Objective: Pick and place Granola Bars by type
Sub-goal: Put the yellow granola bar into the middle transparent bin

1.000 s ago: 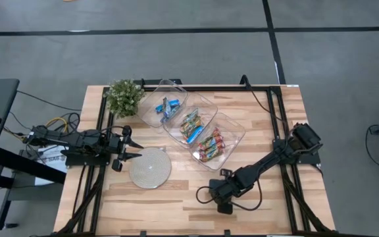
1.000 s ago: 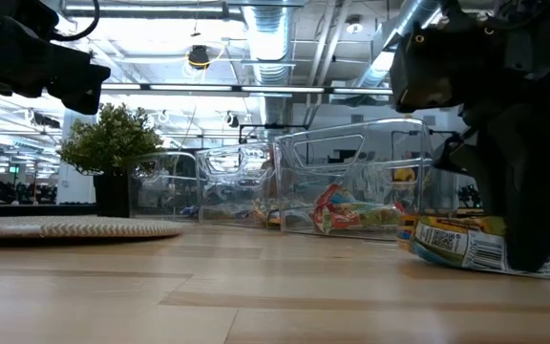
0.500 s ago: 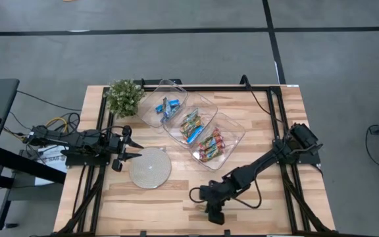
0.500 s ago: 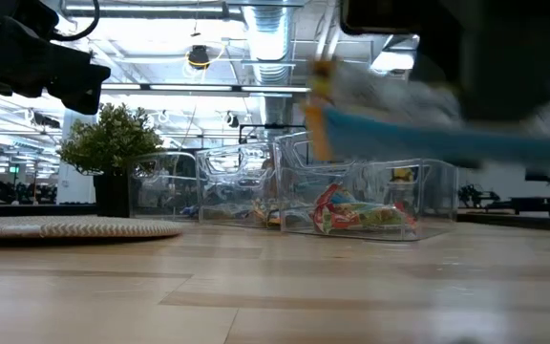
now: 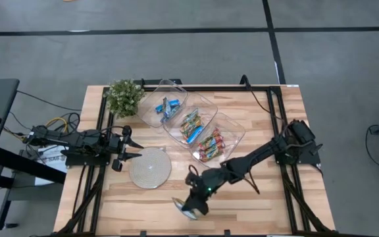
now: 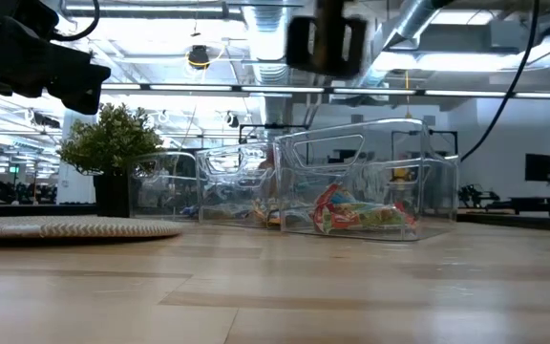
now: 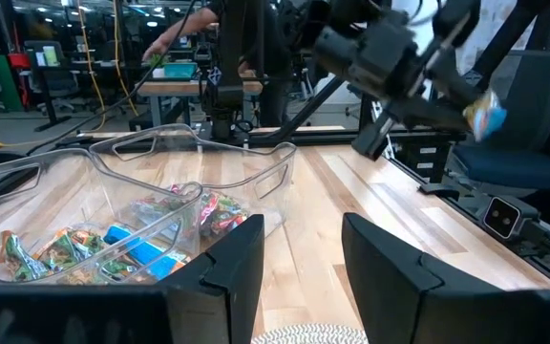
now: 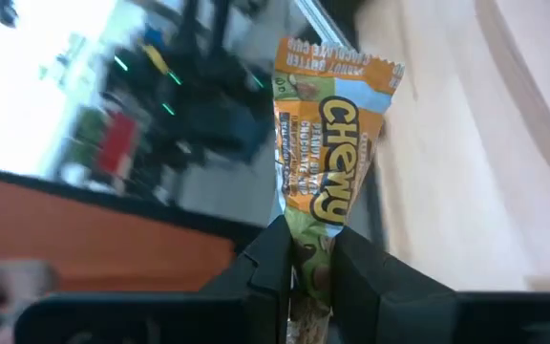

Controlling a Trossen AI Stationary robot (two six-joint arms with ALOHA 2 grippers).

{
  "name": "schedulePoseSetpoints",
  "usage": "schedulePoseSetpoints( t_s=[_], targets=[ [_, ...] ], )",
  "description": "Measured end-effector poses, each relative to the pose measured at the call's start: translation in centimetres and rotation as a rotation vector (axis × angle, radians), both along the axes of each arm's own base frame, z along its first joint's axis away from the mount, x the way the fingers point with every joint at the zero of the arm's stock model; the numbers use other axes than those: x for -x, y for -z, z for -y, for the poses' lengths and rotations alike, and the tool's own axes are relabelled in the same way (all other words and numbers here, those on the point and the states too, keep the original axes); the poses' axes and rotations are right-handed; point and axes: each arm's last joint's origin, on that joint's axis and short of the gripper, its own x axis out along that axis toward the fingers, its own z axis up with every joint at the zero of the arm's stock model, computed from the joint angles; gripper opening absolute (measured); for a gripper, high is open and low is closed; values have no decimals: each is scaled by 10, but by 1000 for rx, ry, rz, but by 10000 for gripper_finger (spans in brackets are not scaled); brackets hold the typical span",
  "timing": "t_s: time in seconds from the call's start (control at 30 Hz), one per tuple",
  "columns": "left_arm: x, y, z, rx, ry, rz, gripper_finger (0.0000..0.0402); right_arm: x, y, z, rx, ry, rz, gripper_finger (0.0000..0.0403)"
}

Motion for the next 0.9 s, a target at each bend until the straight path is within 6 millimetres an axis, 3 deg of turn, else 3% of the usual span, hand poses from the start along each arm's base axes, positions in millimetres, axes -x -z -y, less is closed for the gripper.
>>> schedulePoseSetpoints(
  t_s=[0.47, 0.9],
  targets=[
    [0, 0, 0, 0, 0, 0, 138, -23, -11, 50, -109, 145, 52, 49],
    [0, 0, 0, 0, 0, 0, 138, -51, -30, 150, -182, 464, 52, 49]
  ],
)
